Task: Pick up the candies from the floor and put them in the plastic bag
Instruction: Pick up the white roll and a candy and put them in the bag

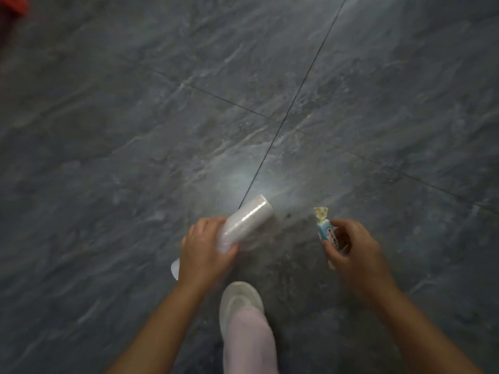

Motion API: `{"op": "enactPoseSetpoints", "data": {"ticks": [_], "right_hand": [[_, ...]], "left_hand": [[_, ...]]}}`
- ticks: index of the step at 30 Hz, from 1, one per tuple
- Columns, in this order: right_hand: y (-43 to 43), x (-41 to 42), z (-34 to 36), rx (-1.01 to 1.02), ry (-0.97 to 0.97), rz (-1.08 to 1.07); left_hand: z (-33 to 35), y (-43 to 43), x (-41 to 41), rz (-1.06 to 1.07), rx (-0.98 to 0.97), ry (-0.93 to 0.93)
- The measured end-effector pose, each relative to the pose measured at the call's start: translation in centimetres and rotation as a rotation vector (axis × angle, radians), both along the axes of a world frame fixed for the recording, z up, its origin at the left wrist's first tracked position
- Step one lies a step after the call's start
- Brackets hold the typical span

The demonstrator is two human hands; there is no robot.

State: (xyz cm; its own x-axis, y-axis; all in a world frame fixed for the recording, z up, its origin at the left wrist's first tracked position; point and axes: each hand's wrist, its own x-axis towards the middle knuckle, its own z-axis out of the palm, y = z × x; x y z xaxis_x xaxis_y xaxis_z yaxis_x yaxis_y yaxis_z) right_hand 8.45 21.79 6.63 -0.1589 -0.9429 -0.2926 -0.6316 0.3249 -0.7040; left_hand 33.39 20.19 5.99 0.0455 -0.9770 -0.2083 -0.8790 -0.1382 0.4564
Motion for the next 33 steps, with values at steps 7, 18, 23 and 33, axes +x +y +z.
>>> {"op": "enactPoseSetpoints", "data": {"ticks": [7, 18, 23, 33], "right_hand": [[1.2, 3.2, 14.5, 0.01, -0.074, 0.113], [2.2, 0.8, 40.8, -0.122, -0.084, 0.253], [4.9, -1.5, 50.7, -0.214, -0.074, 0.247], [11.1, -2.7, 62.1, -0.21, -0.075, 0.348]], "left_hand": [[15.8, 3.4, 2.2, 0.242, 0.105, -0.009], [42.5, 8.6, -1.0, 0.369, -0.06, 0.113], [52.4, 11.2, -3.3, 0.349, -0.109, 0.145], [64.2, 19.4, -5.1, 0.436, -0.146, 0.161]]}}
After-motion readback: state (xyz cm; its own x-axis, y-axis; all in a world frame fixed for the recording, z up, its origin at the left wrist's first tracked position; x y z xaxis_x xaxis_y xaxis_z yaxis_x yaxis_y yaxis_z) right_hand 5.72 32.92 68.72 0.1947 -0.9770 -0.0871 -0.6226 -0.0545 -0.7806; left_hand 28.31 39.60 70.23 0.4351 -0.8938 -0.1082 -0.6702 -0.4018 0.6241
